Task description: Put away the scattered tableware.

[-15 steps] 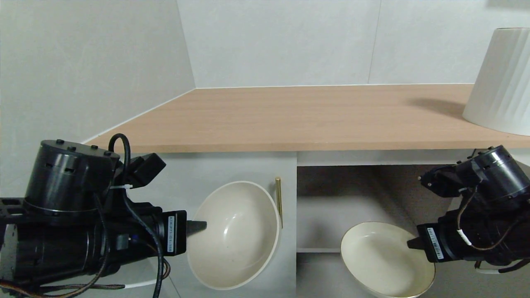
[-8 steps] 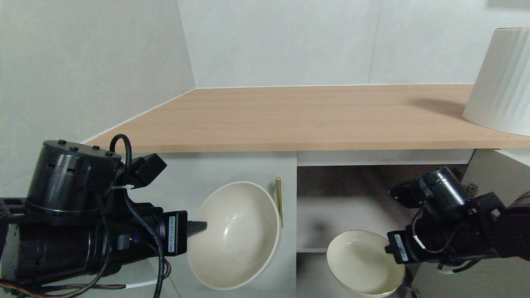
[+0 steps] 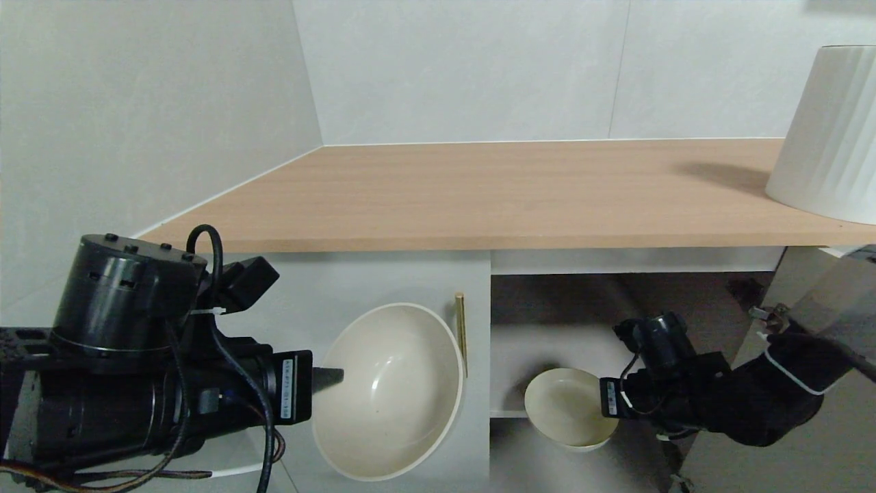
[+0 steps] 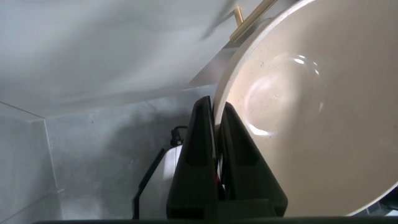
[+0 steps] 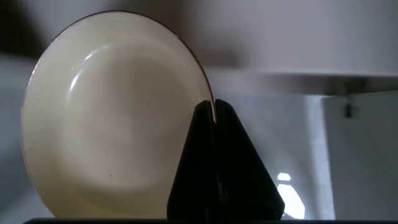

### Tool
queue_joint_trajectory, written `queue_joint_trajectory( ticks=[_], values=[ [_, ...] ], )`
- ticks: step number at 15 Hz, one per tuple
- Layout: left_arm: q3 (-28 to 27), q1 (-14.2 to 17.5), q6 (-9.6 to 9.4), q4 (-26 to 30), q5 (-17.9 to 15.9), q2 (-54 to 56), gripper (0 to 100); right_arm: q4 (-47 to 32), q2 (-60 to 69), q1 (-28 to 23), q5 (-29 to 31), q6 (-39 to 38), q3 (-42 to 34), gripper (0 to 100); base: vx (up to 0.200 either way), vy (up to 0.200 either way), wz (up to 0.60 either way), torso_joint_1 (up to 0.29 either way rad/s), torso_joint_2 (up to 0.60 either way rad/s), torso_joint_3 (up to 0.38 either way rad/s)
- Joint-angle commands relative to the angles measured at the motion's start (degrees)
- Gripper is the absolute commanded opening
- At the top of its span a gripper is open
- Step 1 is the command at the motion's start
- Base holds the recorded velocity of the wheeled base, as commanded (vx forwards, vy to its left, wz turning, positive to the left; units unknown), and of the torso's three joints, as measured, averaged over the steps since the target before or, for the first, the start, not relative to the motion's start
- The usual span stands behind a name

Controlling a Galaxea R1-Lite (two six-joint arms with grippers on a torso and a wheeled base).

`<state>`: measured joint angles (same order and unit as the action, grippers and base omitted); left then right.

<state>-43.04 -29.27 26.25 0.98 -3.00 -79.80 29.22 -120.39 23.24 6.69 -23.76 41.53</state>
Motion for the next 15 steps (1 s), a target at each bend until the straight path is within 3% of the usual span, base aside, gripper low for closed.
queue_joint_trajectory(
  ticks=[1,6,15],
  values=[
    [0.0,0.0,0.03,0.0,0.0,-0.2,0,4.8,-8.1,-0.6,2.4,-0.2,-0.1,0,0.000,0.000,0.00,0.000,0.00,0.000],
    [0.0,-0.1,0.03,0.0,0.0,-0.5,0,11.3,-12.8,-2.6,6.5,-1.3,2.1,0,0.000,0.000,0.00,0.000,0.00,0.000],
    [0.0,-0.3,0.03,0.0,0.0,-0.5,0,10.5,-16.1,-4.8,10.2,-5.3,10.0,0,0.000,0.000,0.00,0.000,0.00,0.000]
  ],
)
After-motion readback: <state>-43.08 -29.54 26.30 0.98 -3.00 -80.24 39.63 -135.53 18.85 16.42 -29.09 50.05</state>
